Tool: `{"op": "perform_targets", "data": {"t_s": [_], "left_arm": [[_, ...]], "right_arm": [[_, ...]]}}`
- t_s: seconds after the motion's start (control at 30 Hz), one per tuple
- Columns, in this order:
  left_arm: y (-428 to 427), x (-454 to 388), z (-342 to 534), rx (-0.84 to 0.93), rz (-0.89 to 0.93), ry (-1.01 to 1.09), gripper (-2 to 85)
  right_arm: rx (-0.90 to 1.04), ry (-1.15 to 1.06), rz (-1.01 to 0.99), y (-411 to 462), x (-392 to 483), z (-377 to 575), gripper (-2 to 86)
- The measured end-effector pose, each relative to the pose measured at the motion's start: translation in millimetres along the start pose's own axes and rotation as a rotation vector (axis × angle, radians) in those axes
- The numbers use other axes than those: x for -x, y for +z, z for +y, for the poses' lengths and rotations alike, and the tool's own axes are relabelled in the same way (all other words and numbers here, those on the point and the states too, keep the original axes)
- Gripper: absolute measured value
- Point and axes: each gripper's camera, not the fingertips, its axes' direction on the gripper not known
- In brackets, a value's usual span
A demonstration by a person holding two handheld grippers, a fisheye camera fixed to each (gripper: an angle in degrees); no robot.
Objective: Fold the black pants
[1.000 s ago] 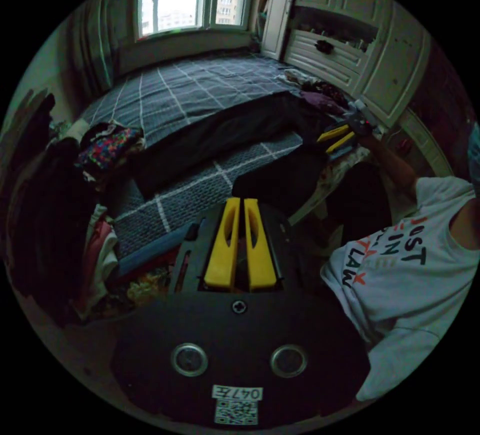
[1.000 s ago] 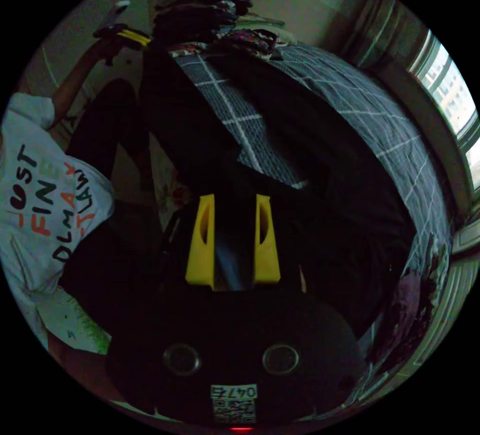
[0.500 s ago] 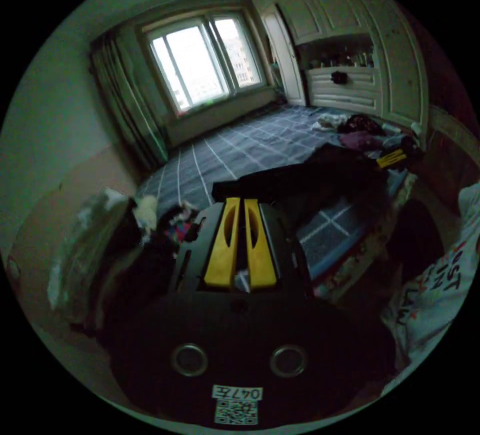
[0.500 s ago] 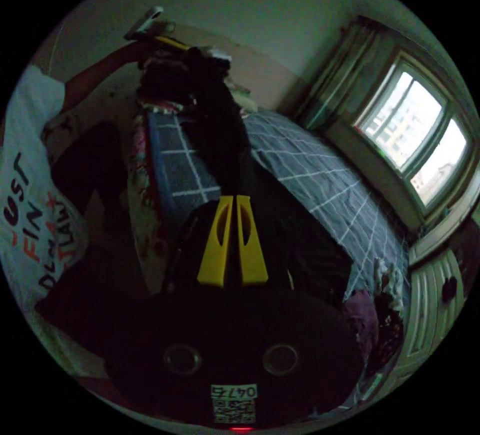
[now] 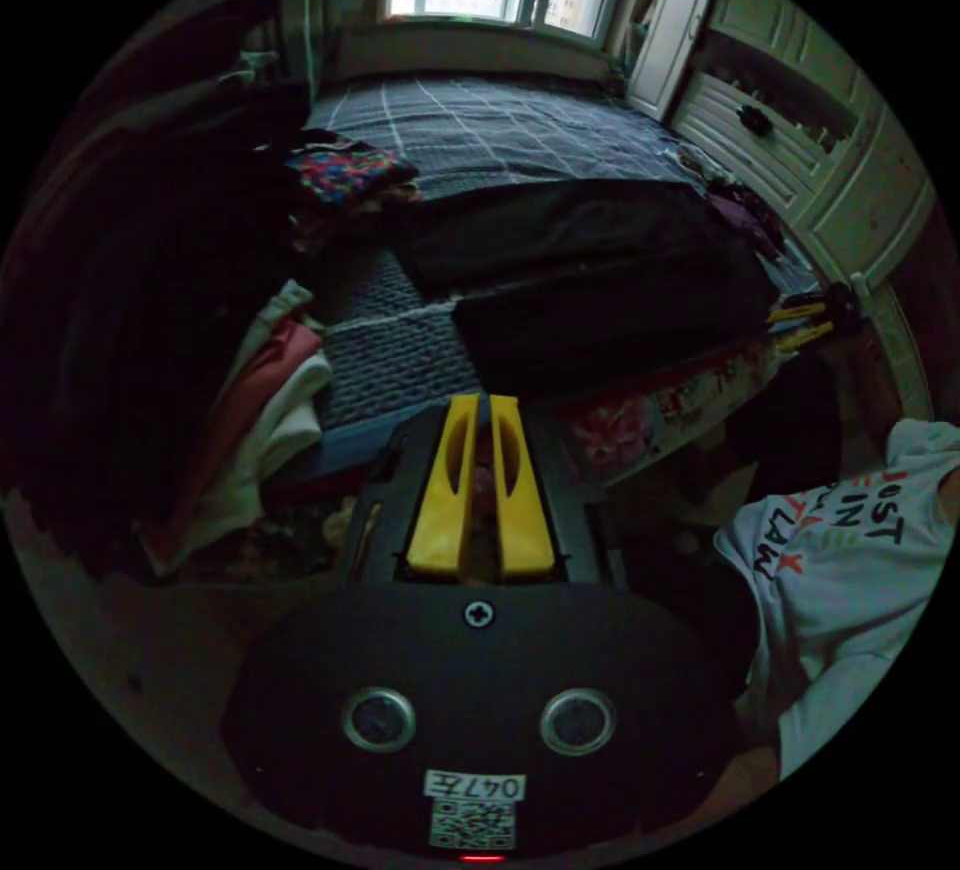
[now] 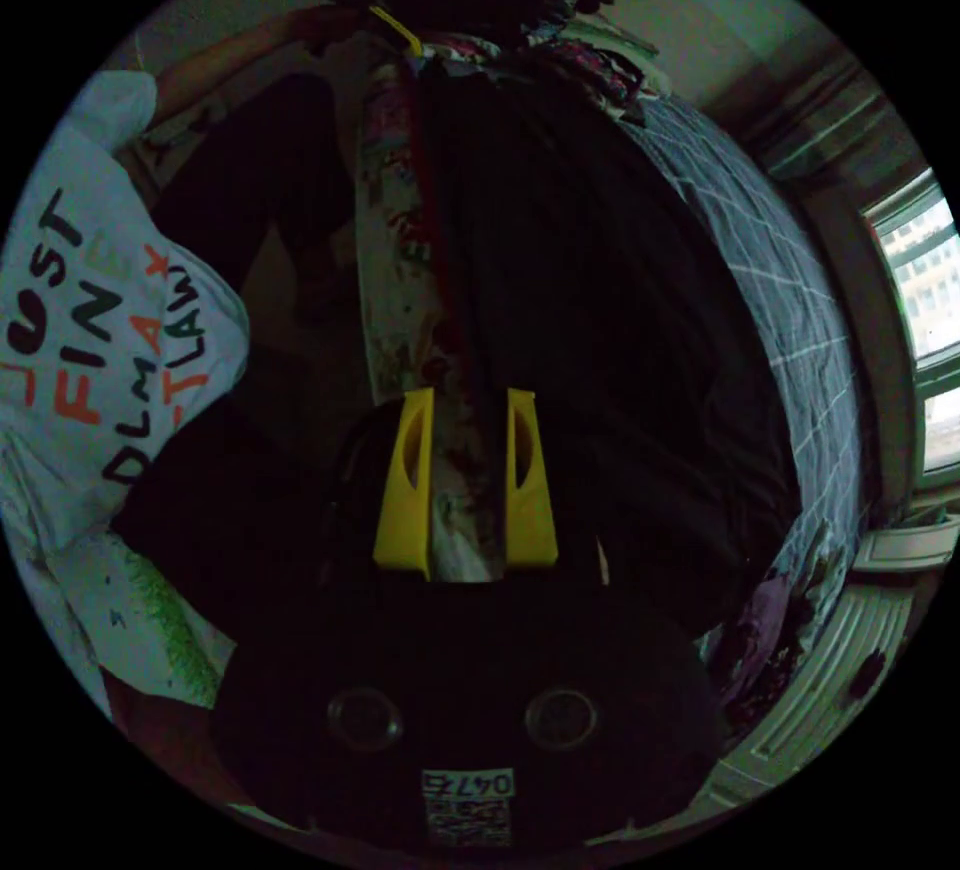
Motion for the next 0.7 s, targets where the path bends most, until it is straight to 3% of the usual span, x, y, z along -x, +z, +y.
{"op": "perform_targets", "data": {"t_s": [0.13, 0.23, 0.33, 0.4, 0.47, 0.7], "left_arm": [[-14.9, -28.0, -12.9, -0.019, -0.009, 0.042, 1.0], [-10.3, -75.6, -42.0, -0.030, -0.062, 0.170, 2.2], [20.0, -122.8, -76.7, 0.062, -0.127, 0.266, 4.7], [59.5, -148.0, -93.5, 0.219, -0.186, 0.319, 5.4], [87.7, -156.0, -97.9, 0.351, -0.256, 0.309, 5.1], [61.8, -156.7, -111.3, 0.217, -0.208, 0.131, -0.2]], "right_arm": [[-0.050, 0.029, -0.083, -21.6, 1.4, 32.4, 3.0], [-0.088, 0.127, -0.034, -33.7, -9.9, 58.8, 2.3], [-0.068, 0.270, 0.080, -40.7, -29.1, 85.8, 2.2], [-0.033, 0.357, 0.142, -40.6, -39.8, 105.9, 2.5], [-0.003, 0.419, 0.133, -35.1, -46.3, 134.0, 3.2], [-0.006, 0.528, 0.181, -30.9, -36.3, 195.5, 5.2]]}}
